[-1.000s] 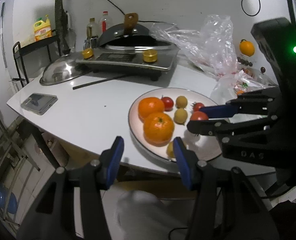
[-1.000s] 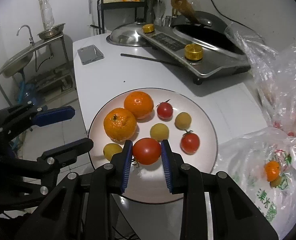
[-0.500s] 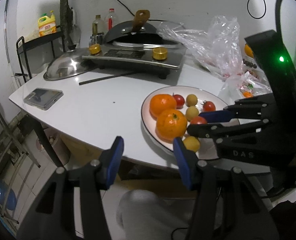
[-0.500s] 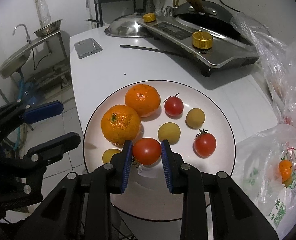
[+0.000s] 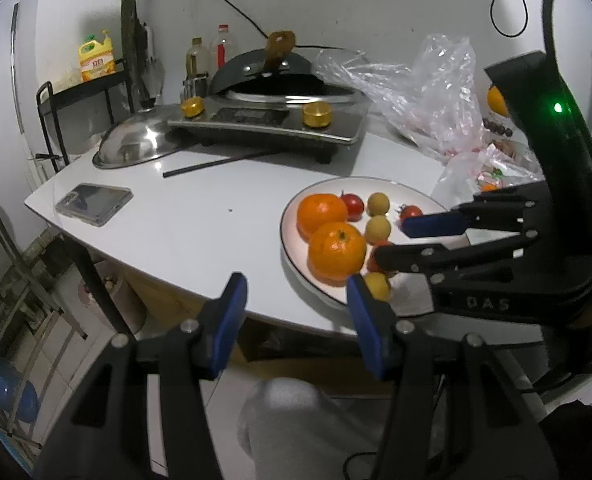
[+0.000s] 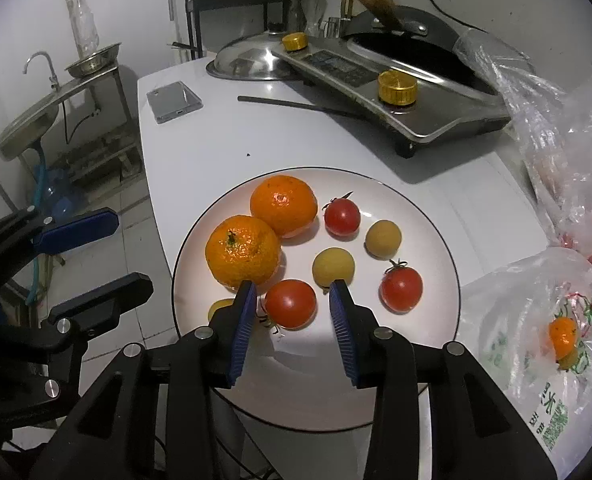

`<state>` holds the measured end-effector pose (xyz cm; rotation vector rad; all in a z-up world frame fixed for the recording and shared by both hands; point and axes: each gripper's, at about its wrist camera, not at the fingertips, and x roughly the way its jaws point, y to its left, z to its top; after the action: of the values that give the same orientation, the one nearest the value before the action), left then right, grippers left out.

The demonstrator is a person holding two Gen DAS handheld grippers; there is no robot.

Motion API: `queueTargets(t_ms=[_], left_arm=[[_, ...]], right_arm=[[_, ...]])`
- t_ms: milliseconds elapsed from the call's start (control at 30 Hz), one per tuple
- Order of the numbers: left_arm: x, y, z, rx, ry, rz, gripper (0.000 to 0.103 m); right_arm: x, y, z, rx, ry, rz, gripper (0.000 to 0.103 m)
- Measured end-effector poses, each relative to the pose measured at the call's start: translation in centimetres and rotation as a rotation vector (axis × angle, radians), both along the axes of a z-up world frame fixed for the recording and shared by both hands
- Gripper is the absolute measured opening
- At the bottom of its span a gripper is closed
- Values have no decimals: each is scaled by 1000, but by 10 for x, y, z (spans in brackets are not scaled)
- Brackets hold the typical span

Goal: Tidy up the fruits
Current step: 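Lower the tomato onto the plate and open the right tool while the left tool releases the yellow fruit, then move both tools back over the mandarin and fruit on the bag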

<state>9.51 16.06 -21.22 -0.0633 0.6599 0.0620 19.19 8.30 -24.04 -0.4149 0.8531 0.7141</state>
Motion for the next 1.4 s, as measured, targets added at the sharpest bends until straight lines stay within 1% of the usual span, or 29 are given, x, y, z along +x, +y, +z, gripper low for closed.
queueTargets(t_ms=[167,233,267,300,667,867,1400], left_arm=[[-3,-10,6,15,-9,-10,55],[-2,-16,9,28,-12,-14,59],[-3,-19,10,35,-15,-16,64],[-3,-23,13,40,-21,-21,65],[-3,-57,28,80,-34,-52,66],[-1,-79,36,102,-41,-67,66],[13,-136,52,119,-51,-114,66]], right_arm=[[-5,-11,9,17,-18,-12,40],[-6,-16,12,23,-25,-18,40],[-8,-19,14,26,-28,-20,40],[-8,-22,15,28,-31,-24,40],[-16,-59,35,77,-62,-53,40],[-18,-89,44,103,-75,-83,40],[-20,-159,54,157,-93,-144,40]])
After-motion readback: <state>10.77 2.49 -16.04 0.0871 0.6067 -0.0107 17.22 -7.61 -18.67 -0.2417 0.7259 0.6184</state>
